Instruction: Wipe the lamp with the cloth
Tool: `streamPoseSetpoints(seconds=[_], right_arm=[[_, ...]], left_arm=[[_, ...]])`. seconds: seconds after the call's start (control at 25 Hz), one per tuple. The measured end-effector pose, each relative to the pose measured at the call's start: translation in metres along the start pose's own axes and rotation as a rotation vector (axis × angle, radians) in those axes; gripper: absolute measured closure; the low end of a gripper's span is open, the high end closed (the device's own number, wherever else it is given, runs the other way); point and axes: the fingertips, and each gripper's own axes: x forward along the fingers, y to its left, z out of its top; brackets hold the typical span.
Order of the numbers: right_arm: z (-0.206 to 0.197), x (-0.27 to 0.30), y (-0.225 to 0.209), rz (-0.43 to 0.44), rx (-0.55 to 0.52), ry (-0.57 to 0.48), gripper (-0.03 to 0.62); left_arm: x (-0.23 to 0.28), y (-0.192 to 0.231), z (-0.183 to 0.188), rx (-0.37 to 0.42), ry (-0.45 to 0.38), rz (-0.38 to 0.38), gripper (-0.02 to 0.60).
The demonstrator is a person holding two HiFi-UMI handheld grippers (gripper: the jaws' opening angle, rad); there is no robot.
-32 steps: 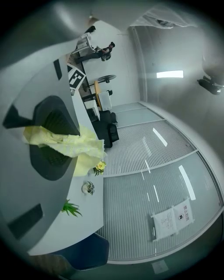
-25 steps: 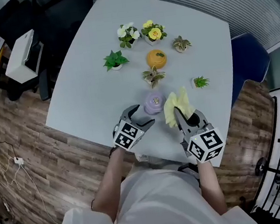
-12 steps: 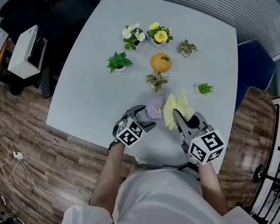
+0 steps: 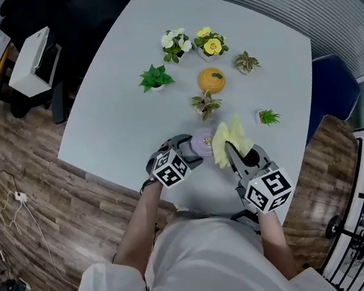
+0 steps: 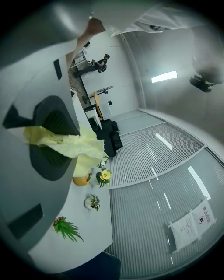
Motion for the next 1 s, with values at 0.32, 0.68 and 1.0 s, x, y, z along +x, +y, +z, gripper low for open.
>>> streamPoseSetpoints(seconds=[0.32, 0.68, 1.0], right_arm=[[-0.003, 0.004, 0.001, 0.009, -0.007, 0.01, 0.548], [-0.004, 0.01, 0.005, 0.017, -0.018, 0.017, 0.548], [-0.01, 0.016, 0.01, 0.021, -0.049, 0.046, 0.548]], left_arm=[[0.005, 0.004, 0.0, 0.037, 0.017, -0.012, 0.236], [0.004, 0.002, 0.002, 0.063, 0.007, -0.031, 0.256], [0.002, 0.003, 0.002, 0.065, 0.007, -0.028, 0.281]])
